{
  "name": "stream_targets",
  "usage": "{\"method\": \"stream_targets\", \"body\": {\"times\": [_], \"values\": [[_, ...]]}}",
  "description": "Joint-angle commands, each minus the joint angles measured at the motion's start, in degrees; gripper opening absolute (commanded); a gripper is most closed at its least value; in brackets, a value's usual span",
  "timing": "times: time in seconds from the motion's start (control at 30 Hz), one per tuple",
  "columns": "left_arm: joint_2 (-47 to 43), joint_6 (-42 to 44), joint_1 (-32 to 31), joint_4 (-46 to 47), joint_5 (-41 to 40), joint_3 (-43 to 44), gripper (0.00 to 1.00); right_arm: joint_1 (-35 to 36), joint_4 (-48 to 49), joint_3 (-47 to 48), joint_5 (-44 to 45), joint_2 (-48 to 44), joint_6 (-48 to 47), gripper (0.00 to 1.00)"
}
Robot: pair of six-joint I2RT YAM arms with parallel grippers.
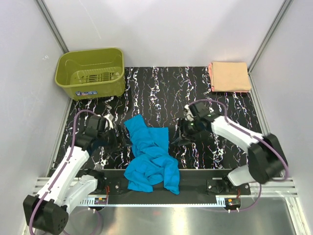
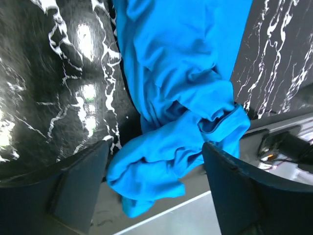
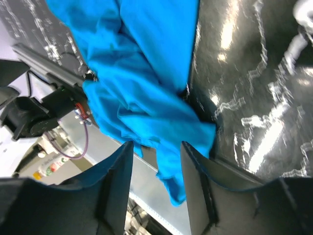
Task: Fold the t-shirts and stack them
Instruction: Move the tshirt to the center of the board
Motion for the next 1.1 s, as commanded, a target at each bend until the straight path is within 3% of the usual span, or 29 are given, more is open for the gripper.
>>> {"method": "stream_targets", "body": {"times": [0.0, 0.1, 0.13, 0.23, 0.37, 0.47, 0.5, 0.53, 0.57, 0.6, 0.63, 0.67, 0.7, 0.73, 0.8, 1.07], "values": [[1.2, -9.6, -0.5, 3.8, 1.7, -1.4, 0.81, 3.8, 5.7, 5.2, -0.1, 6.4, -1.3, 0.5], [2.5, -12.8, -2.2, 8.6, 0.4, -6.2, 0.81, 8.7, 4.2, 6.7, 1.4, 10.4, -4.0, 0.72], [3.0, -12.5, -2.8, 9.8, -0.5, -6.9, 0.82, 9.7, 3.7, 6.6, 3.0, 11.3, -4.8, 0.99], [6.9, -11.1, -5.8, 14.7, -0.4, -9.3, 0.86, 11.7, 3.4, 3.9, 3.1, 11.8, -6.5, 1.0], [14.3, -13.4, -14.7, 18.1, -3.2, -9.3, 0.88, 14.5, 4.2, 0.1, 4.1, 11.2, -7.3, 1.0], [19.6, -14.8, -17.8, 21.0, -4.7, -10.2, 0.84, 17.1, 4.3, -1.2, 7.7, 9.6, -7.8, 1.0], [21.5, -14.9, -18.1, 21.7, -4.2, -10.5, 0.78, 17.5, 4.4, -1.6, 8.0, 9.4, -7.5, 1.0], [22.4, -15.0, -18.3, 23.4, -3.7, -11.0, 0.74, 17.8, 4.9, -2.2, 7.5, 9.5, -7.1, 0.96], [22.9, -15.5, -18.7, 24.0, -3.4, -11.6, 0.71, 17.9, 6.4, -3.3, 6.9, 9.7, -6.1, 0.68], [23.1, -15.5, -18.9, 24.5, -2.8, -11.9, 0.61, 18.0, 7.3, -3.9, 6.3, 10.0, -5.4, 0.4], [23.0, -15.7, -18.9, 24.7, -2.8, -12.1, 0.54, 18.3, 8.0, -4.6, 6.1, 10.3, -4.9, 0.22], [22.6, -15.7, -19.0, 24.5, -3.1, -12.0, 0.45, 18.3, 8.5, -4.8, 6.2, 10.3, -4.4, 0.12], [21.9, -15.7, -18.9, 24.1, -3.6, -11.8, 0.36, 18.3, 8.5, -4.9, 7.1, 10.0, -4.3, 0.08], [20.1, -15.7, -19.0, 22.0, -4.4, -11.2, 0.17, 18.4, 8.2, -4.6, 8.3, 8.7, -4.1, 0.06], [17.3, -14.5, -18.9, 17.3, -7.5, -8.0, 0.0, 18.3, 4.9, -3.5, 13.5, 5.9, -4.4, 0.0], [1.7, -9.2, -18.9, -1.8, -26.7, 14.6, 0.0, 18.1, -13.9, 18.1, 40.2, 3.0, -12.0, 0.0]]}}
